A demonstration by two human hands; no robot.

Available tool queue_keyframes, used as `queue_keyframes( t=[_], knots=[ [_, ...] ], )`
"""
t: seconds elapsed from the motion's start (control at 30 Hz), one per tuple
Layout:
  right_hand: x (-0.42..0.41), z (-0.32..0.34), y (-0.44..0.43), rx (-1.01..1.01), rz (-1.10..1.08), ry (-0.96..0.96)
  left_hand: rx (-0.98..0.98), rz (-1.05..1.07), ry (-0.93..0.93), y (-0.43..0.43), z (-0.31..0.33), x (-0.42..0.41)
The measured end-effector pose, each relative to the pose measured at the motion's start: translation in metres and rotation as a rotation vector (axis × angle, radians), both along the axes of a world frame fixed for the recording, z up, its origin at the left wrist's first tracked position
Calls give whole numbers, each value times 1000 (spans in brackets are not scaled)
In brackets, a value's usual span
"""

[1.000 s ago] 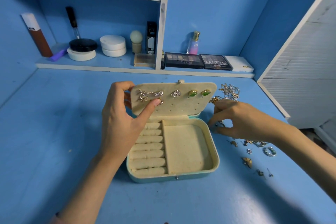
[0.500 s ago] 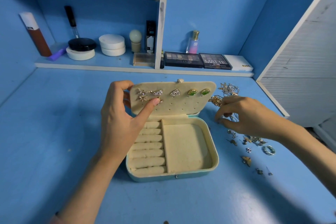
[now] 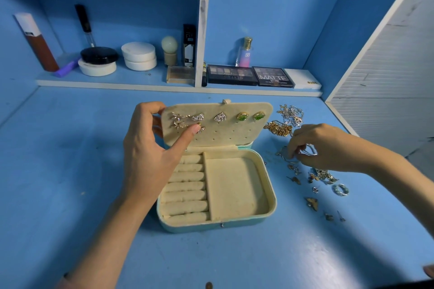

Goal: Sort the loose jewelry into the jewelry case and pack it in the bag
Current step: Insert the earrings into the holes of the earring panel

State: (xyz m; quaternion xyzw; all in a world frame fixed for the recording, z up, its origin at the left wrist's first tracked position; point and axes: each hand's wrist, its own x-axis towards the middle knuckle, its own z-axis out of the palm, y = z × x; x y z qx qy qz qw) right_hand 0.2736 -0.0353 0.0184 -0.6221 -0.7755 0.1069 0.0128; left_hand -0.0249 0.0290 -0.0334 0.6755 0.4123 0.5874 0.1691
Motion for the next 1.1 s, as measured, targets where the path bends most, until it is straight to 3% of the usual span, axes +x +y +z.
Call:
queue_keyframes(
  t=[0.57, 0.9, 1.1],
  knots=[
    [0, 5, -6, -89, 1, -60, -5, 2, 8, 0, 0, -1],
    [-20, -12, -1, 158, 122, 79, -2, 11, 19, 0, 0, -1],
    [-30, -23, 4, 227, 110, 32, -9, -1, 7, 0, 0, -1]
  ],
)
